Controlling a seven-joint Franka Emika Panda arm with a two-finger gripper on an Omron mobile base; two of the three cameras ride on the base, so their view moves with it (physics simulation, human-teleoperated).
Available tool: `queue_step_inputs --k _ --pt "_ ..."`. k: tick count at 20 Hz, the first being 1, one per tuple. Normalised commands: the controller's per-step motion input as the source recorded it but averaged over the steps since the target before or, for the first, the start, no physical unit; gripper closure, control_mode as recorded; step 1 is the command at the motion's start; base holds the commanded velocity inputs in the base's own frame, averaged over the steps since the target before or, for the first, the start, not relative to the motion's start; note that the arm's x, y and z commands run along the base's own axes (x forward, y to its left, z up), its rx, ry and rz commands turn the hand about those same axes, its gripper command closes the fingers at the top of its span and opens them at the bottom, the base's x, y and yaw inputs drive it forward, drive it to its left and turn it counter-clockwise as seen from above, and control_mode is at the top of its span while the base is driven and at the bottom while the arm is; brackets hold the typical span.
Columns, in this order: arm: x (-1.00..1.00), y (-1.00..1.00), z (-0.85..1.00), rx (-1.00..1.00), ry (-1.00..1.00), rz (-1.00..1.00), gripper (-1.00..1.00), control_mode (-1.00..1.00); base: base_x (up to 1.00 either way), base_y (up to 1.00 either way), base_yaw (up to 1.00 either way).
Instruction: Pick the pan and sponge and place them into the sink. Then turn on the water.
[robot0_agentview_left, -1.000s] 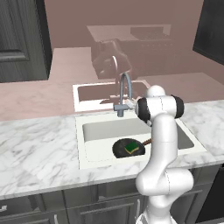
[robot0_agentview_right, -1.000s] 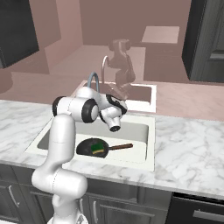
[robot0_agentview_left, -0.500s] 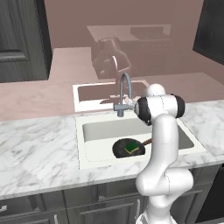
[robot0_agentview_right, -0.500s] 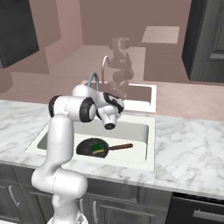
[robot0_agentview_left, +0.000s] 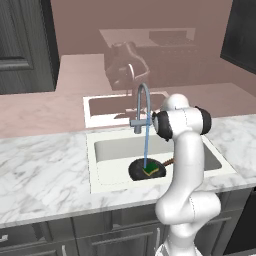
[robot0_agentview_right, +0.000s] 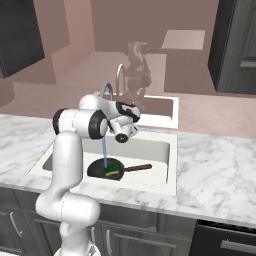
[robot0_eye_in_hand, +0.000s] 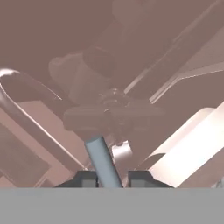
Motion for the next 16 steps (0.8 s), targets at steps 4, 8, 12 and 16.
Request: queue_step_inputs --k 4,8,12,16 --pt "-0.31 -0.47 -0.15 0.12 0.11 -0.05 1.0 -1.0 0.0 0.0 0.0" --pt "-0.37 -0.46 -0.21 0.13 0.09 -0.04 1.0 -1.0 0.0 0.0 0.0" --pt "-0.41 -0.38 -0.14 0.15 0.07 -0.04 1.0 -1.0 0.0 0.0 0.0" --pt "-0.35 -0.24 0.34 0.16 0.0 -0.04 1.0 -1.0 0.0 0.0 0.0"
